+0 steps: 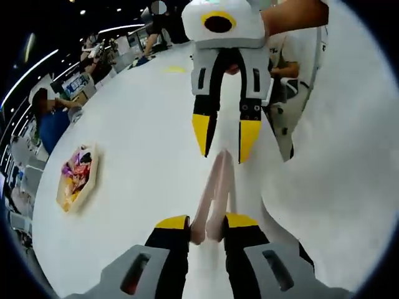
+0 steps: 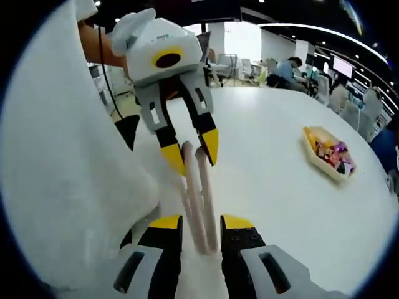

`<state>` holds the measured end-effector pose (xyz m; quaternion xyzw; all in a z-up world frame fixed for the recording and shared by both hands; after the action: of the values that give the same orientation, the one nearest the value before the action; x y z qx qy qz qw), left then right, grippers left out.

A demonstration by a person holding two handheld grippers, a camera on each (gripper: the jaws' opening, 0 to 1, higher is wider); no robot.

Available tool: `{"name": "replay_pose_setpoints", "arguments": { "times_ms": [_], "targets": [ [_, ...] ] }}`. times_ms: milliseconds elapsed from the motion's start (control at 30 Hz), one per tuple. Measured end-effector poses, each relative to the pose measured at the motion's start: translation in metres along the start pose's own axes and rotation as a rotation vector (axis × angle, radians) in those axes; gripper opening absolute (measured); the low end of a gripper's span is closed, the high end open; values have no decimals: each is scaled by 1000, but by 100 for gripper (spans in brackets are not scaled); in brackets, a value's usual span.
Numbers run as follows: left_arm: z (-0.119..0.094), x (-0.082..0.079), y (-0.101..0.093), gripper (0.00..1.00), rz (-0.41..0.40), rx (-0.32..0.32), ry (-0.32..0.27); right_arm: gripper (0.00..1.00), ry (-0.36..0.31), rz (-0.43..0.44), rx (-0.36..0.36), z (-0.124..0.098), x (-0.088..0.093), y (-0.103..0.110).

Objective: Place the target food into the container with the food tongs after gripping and lifting it, then release it inside without dropping or visibly crushing the food.

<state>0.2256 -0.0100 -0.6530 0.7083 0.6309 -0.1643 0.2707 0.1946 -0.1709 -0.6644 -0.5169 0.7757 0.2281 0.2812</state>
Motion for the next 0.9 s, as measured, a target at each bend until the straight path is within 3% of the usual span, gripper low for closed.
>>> {"name": "replay_pose_setpoints", "arguments": {
  "times_ms": [33, 200, 367, 433, 533, 700, 900],
  "targets": [
    [2, 1, -2, 18, 1, -5, -5, 23, 18, 21, -27, 5, 3, 0],
    [3, 4, -3, 20, -23, -5, -25, 16, 71, -17, 14, 18, 14, -6],
    [7, 12, -7, 25, -14, -10, -20, 15, 38, -65, -4, 19, 14, -3],
    [10, 17, -11, 30, -51, 7, 4, 16, 42, -99, -4, 22, 15, -1],
    [13, 23, -16, 31, -5, -2, 18, 16, 55, -109, -3, 25, 15, -2],
    [9, 31, -15, 50, -67, -28, 22, 16, 62, -131, -9, 23, 14, -2],
    [4, 17, -14, 50, -67, 11, -1, 17, 82, -128, -3, 24, 12, -1]
  ]
}}
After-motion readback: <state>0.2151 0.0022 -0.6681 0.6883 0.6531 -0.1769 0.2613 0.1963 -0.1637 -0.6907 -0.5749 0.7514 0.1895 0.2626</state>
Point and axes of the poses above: the point that each gripper's makers call its tool centre point, and the gripper's own axes: z roughly forward along the fingers, y roughly to its left, x roughly out of its underside, the point moved 9 cm from there along -z, roughly backward along the fingers, and after that the axes turned 4 degrees about z, right-handed, at the moved point
